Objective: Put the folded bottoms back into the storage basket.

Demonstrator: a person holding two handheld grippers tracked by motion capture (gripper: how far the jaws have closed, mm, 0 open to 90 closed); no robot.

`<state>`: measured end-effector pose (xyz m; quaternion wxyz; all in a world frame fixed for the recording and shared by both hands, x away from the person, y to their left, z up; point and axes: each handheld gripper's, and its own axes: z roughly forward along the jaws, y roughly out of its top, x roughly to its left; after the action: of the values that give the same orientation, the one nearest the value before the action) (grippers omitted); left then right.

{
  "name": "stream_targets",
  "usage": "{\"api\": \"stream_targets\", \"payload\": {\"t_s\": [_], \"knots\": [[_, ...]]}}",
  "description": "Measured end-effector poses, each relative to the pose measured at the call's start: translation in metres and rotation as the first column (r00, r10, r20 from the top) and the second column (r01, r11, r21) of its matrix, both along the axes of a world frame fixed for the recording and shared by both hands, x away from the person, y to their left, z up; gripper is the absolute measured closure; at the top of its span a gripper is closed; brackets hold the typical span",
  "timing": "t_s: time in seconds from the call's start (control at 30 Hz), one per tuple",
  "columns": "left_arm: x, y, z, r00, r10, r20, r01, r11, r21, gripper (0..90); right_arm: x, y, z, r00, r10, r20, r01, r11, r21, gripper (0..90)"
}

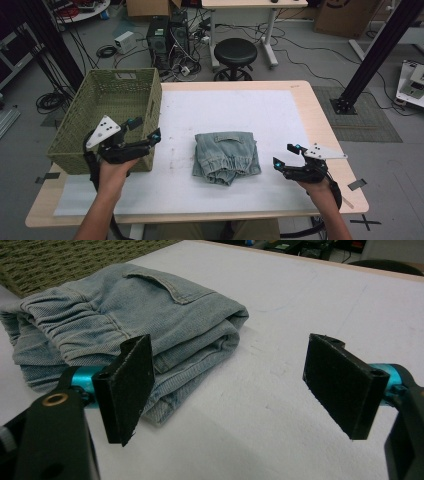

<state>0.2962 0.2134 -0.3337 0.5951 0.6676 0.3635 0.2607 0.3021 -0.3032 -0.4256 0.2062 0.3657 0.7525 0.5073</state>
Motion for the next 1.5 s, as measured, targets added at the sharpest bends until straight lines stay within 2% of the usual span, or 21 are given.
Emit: {"api": "stream_targets", "payload": {"t_s": [0.03,0.07,0.23,0.3,0.37,0.43,0.47,0.5,0.57,0.6,0.73,0.8,0.93,0.97,1.1,1.27,1.3,1.47,1.5], "knots": [[0.000,0.000,0.000,1.0000,0.000,0.000,0.000,1.0000,0.000,22.8,-0.001,-0.001,0.001,1.0000,-0.003,-0.003,0.003,1.000,0.004,21.2],[0.000,-0.006,-0.002,1.0000,0.003,0.001,-0.003,0.9997,0.024,22.8,-0.001,-0.001,0.001,1.0000,-0.003,-0.003,0.003,1.000,0.004,21.2],[0.000,-0.034,-0.006,0.9997,-0.011,-0.020,0.012,0.9999,0.011,22.8,-0.005,-0.005,0.003,0.9999,0.003,0.012,-0.003,1.000,0.007,21.1],[0.000,-0.040,-0.007,0.9996,-0.017,-0.024,0.017,0.9997,0.016,22.7,-0.006,-0.006,0.002,1.0000,-0.001,0.006,0.001,1.000,0.008,21.2],[0.001,-0.062,-0.011,0.9987,-0.031,-0.042,0.032,0.9991,0.028,22.8,-0.007,-0.008,0.002,1.0000,-0.004,0.005,0.004,1.000,0.010,21.1],[0.002,-0.067,-0.012,0.9983,-0.036,-0.047,0.038,0.9987,0.035,22.8,-0.007,-0.010,0.002,0.9999,-0.007,0.008,0.007,1.000,0.010,21.1],[0.005,-0.082,-0.017,0.9969,-0.050,-0.061,0.052,0.9980,0.035,22.8,-0.007,-0.011,0.002,0.9999,-0.009,0.011,0.009,1.000,0.011,21.2],[0.006,-0.088,-0.020,0.9967,-0.048,-0.065,0.051,0.9979,0.041,22.8,-0.007,-0.012,0.002,0.9999,-0.011,0.011,0.011,1.000,0.012,21.1],[0.007,-0.093,-0.022,0.9962,-0.049,-0.071,0.053,0.9977,0.043,22.8,-0.008,-0.014,0.003,0.9998,-0.018,0.005,0.018,1.000,0.020,21.2],[0.010,-0.105,-0.028,0.9955,-0.041,-0.085,0.046,0.9973,0.057,22.8,-0.008,-0.015,0.003,0.9997,-0.019,0.013,0.019,1.000,0.023,21.2],[0.015,-0.119,-0.035,0.9938,-0.034,-0.106,0.043,0.9954,0.086,22.8,-0.008,-0.017,0.003,0.9997,-0.025,0.007,0.024,0.999,0.027,21.2],[0.019,-0.124,-0.038,0.9935,-0.016,-0.113,0.027,0.9948,0.098,22.8,-0.008,-0.017,0.002,0.9997,-0.022,0.008,0.022,0.999,0.027,21.2],[0.023,-0.126,-0.045,0.9911,0.004,-0.133,0.009,0.9953,0.097,22.8,-0.008,-0.015,0.002,0.9998,-0.019,0.006,0.019,1.000,0.023,21.2],[0.026,-0.127,-0.053,0.9885,0.013,-0.151,0.002,0.9951,0.099,22.8,-0.009,-0.015,0.002,0.9998,-0.018,0.006,0.018,1.000,0.022,21.2],[0.029,-0.130,-0.067,0.9838,0.017,-0.178,0.002,0.9947,0.103,22.8,-0.010,-0.014,0.002,0.9998,-0.018,0.006,0.018,1.000,0.023,21.2],[0.030,-0.133,-0.080,0.9797,0.022,-0.199,0.002,0.9927,0.120,22.8,-0.010,-0.014,0.002,0.9999,-0.009,0.008,0.009,1.000,0.023,21.1],[0.031,-0.134,-0.086,0.9770,0.023,-0.212,0.007,0.9903,0.139,22.8,-0.011,-0.014,0.002,0.9999,-0.010,0.007,0.010,1.000,0.022,21.1],[0.032,-0.136,-0.095,0.9718,0.029,-0.234,0.008,0.9877,0.156,22.8,-0.011,-0.013,0.002,1.0000,-0.005,0.007,0.005,1.000,0.022,21.2],[0.032,-0.136,-0.097,0.9700,0.058,-0.236,-0.016,0.9840,0.178,22.7,-0.011,-0.012,0.002,1.0000,-0.005,0.006,0.005,1.000,0.022,21.2]]}}
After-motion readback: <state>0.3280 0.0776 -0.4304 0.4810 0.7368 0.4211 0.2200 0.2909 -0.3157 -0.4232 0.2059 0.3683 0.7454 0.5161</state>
